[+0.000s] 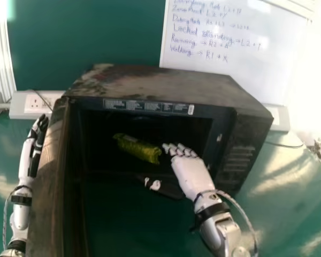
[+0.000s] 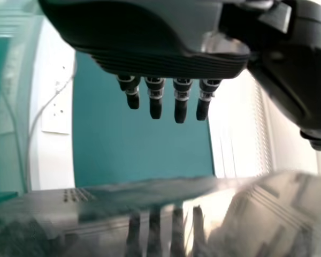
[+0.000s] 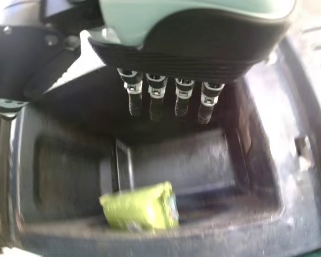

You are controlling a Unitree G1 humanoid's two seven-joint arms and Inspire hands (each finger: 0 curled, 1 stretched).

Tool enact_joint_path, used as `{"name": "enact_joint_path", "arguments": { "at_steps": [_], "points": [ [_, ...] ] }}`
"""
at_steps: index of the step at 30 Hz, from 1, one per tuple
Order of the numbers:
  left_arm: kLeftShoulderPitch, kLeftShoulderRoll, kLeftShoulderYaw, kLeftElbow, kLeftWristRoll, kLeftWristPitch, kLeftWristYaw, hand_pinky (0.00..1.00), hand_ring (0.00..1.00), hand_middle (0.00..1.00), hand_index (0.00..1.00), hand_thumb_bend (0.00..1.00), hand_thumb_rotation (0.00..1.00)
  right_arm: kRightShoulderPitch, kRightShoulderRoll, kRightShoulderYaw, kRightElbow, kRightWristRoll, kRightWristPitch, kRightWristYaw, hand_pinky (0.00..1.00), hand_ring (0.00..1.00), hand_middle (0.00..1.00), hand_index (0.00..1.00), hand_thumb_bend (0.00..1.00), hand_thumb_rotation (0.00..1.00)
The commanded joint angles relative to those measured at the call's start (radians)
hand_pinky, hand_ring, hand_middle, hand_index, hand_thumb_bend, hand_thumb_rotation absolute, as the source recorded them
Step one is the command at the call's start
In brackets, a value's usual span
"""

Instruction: Put biscuit inside oven

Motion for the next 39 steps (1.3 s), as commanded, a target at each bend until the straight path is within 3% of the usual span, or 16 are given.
{"name": "enact_joint_path", "arguments": {
  "at_steps": [1, 6, 16, 23, 34, 39],
  "points": [
    [0.105, -0.027, -0.033, 0.06, 0.054, -0.023, 0.053, 1.0, 1.0, 1.0, 1.0, 1.0, 1.0, 0.023, 0.004, -0.031, -0.011, 0.025, -0.043, -0.044, 0.97, 0.99, 0.99, 0.98, 1.0, 0.94],
    [0.107, -0.018, -0.066, 0.064, 0.082, -0.037, 0.089, 1.0, 1.0, 1.0, 1.0, 1.0, 1.0, 0.06, 0.008, -0.074, -0.02, 0.046, -0.099, -0.099, 0.94, 0.97, 0.97, 0.97, 1.0, 0.97],
    [0.107, -0.008, -0.107, 0.057, 0.1, -0.071, 0.122, 1.0, 1.0, 1.0, 1.0, 1.0, 1.0, 0.125, 0.019, -0.143, -0.079, 0.067, -0.118, -0.112, 0.9, 0.94, 0.96, 0.96, 1.0, 0.93],
    [0.098, -0.008, -0.123, 0.066, 0.092, -0.109, 0.113, 1.0, 1.0, 1.0, 1.0, 1.0, 1.0, 0.152, 0.015, -0.182, -0.09, 0.07, -0.139, -0.127, 0.9, 0.94, 0.95, 0.95, 0.98, 0.97],
    [0.098, -0.008, -0.131, 0.063, 0.151, -0.132, 0.199, 1.0, 1.0, 1.0, 1.0, 1.0, 1.0, 0.206, 0.025, -0.217, -0.14, 0.053, -0.107, -0.111, 0.9, 0.93, 0.95, 0.95, 0.99, 0.99],
    [0.094, -0.009, -0.134, 0.065, 0.153, -0.137, 0.208, 1.0, 1.0, 1.0, 1.0, 1.0, 1.0, 0.238, 0.074, -0.244, -0.172, 0.043, -0.062, -0.145, 0.91, 0.94, 0.96, 0.97, 0.95, 1.0]
  ]
}}
